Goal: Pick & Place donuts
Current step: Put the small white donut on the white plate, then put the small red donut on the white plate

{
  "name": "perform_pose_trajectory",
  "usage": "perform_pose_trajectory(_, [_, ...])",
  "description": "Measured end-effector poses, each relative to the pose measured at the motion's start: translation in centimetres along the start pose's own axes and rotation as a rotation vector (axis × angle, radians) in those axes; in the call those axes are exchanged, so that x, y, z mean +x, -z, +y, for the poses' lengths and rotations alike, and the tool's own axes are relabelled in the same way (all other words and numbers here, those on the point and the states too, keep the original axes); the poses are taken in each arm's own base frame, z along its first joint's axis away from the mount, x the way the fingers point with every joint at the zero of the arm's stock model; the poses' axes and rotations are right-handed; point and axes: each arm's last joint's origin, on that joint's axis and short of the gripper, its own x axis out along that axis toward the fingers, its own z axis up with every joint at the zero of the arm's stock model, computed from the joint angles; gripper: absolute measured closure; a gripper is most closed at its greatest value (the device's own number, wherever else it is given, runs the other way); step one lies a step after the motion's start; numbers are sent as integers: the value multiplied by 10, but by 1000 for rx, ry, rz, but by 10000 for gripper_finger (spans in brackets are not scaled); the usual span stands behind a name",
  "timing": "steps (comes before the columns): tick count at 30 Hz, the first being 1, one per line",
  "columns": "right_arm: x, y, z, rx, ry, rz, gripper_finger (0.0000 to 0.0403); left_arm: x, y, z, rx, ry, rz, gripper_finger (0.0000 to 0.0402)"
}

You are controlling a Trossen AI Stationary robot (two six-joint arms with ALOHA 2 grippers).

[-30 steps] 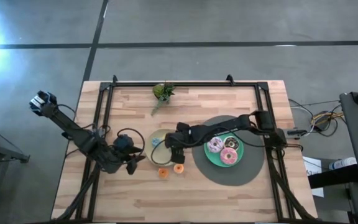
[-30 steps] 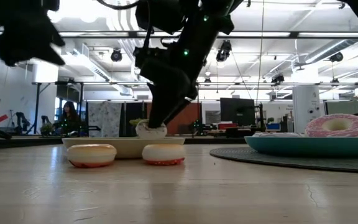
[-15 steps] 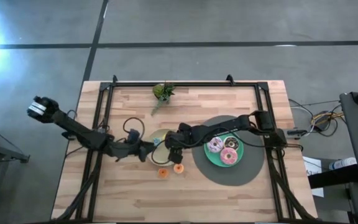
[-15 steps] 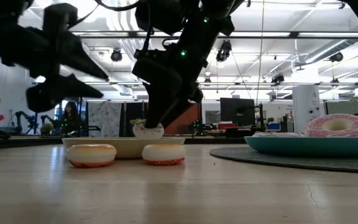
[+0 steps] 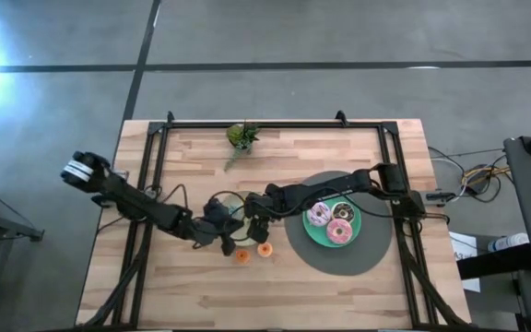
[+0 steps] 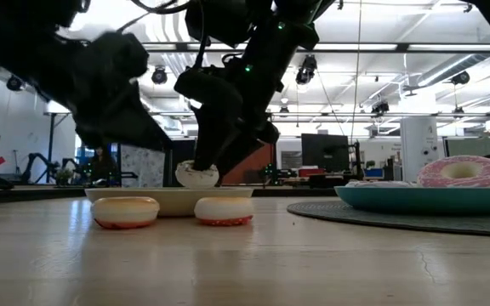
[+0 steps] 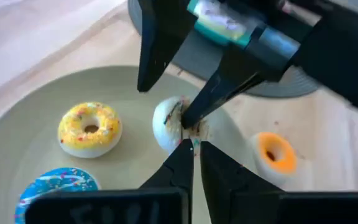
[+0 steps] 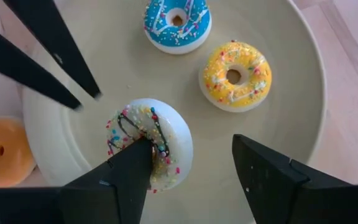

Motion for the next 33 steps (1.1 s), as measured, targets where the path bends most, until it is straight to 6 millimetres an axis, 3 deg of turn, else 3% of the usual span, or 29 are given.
perform_pose_trajectory(12, [-6, -2, 0, 2, -6, -10, 188, 32, 10, -3, -16, -15, -17, 397])
perform_pose_trajectory(20, [-14, 3, -4, -25, 26, 53, 188, 36, 8, 1, -16, -42, -12, 397])
perform_pose_trajectory(26, [-17, 5, -5, -34, 40, 65, 188, 25, 2, 1, -15, -42, 2, 397])
perform_pose_trajectory(33, [-23, 2, -5, -32, 50, 38, 188, -16, -9, 1, -5, -132, -15, 401])
